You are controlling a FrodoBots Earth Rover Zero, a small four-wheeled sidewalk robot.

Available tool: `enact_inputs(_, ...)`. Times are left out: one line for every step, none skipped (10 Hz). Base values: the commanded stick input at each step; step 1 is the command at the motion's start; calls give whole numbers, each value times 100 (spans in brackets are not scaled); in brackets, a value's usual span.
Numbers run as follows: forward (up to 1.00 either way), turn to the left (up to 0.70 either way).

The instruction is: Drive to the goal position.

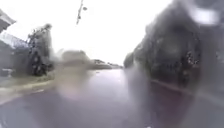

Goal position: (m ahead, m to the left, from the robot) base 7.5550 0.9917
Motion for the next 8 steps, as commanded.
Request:
enact_inputs(70,0)
enact_inputs(70,0)
enact_inputs(70,0)
enact_inputs(70,0)
enact_inputs(70,0)
enact_inputs(70,0)
enact_inputs(70,0)
enact_inputs(70,0)
